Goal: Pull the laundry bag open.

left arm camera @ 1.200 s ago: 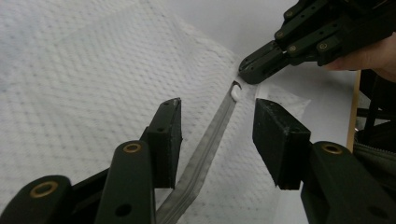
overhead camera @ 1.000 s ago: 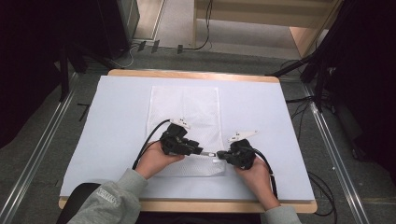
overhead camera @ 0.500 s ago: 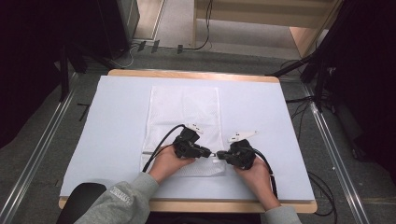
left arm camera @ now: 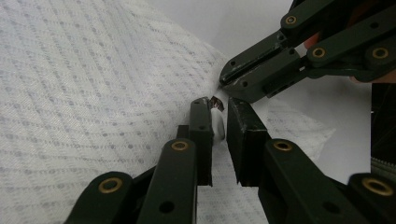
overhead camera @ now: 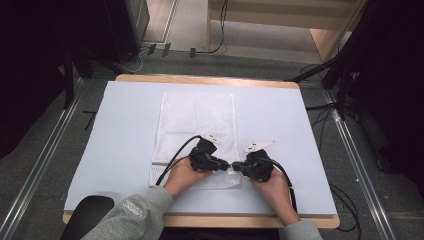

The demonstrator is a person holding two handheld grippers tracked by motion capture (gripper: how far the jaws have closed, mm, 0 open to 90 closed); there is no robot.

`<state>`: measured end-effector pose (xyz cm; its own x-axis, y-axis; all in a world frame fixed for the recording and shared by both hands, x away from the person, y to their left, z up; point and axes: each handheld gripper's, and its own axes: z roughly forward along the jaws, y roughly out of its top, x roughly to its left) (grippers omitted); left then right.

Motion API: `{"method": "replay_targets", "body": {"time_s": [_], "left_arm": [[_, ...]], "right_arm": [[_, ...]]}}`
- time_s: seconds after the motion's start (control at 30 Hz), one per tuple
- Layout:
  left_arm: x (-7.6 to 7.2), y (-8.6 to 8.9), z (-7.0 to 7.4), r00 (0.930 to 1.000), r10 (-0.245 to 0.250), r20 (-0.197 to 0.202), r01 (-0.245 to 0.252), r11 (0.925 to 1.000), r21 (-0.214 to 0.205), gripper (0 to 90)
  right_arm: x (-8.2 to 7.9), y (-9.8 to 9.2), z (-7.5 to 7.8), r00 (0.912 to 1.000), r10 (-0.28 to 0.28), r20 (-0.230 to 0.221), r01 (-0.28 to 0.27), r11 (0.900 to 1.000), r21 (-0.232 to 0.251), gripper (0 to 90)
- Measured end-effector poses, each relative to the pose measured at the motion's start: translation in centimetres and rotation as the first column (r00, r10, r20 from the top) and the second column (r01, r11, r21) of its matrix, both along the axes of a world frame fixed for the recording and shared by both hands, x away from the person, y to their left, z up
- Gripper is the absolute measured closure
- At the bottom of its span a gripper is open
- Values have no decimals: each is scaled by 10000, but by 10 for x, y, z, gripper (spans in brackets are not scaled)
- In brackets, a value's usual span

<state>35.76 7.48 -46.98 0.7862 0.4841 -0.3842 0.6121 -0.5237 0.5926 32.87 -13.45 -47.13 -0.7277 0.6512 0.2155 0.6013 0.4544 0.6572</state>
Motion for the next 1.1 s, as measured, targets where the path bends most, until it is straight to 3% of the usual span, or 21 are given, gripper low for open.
{"method": "replay_targets", "body": {"time_s": [0.33,1.1], "left_arm": [[-1,-1,-1,9998,-131,145,131,9999,18,870],[5,5,0,9978,-74,-652,63,9998,-179,879]], "right_arm": [[0,2,0,10000,-39,-25,39,10000,-19,885],[-1,2,-2,9988,222,434,-218,9997,-92,900]]}}
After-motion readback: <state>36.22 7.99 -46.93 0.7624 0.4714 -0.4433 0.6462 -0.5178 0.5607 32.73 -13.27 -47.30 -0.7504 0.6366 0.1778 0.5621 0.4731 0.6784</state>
